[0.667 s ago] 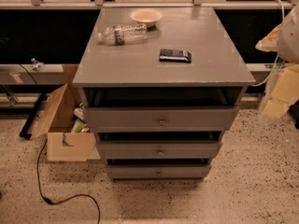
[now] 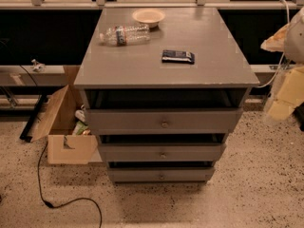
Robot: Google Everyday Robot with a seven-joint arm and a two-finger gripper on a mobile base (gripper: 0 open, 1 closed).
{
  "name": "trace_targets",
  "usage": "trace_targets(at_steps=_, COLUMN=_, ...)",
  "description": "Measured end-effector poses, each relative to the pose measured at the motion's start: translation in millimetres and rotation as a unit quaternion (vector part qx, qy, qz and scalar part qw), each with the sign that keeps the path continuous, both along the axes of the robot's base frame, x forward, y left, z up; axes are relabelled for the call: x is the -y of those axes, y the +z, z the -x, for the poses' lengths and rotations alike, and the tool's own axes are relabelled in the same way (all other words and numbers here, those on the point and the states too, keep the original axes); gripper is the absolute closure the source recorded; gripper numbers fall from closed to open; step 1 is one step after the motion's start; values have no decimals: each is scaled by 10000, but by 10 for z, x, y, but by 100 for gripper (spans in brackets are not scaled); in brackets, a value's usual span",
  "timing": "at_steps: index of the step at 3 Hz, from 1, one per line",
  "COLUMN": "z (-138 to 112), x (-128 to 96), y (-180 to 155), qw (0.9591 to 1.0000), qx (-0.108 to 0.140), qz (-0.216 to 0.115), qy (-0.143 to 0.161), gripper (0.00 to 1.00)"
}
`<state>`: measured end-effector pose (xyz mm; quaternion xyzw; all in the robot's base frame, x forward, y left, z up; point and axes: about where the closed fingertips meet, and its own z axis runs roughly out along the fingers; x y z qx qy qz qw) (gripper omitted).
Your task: Open middle drawer
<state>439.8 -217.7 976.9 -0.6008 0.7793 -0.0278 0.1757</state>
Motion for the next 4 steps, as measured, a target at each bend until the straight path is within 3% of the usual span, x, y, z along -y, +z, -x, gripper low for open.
trace_targets(at_steps=1, z=-2, x=-19, y=-241, qw=9999, qx=-113, qz=-63, qy=94, gripper=0)
trace_targets(at_steps=2, z=9, x=-109, y=-780, qw=9989, qx=-241, qz=-202, qy=341, gripper=0)
trace_targets(at_steps=3, z=42, x=-230, y=-1358, qw=9961, qx=-479, qz=-465, qy=574, gripper=0)
trace_targets(at_steps=4, z=122, x=-430, y=-1993, qw=9905, qx=-829, qz=-804, qy=741, gripper=0)
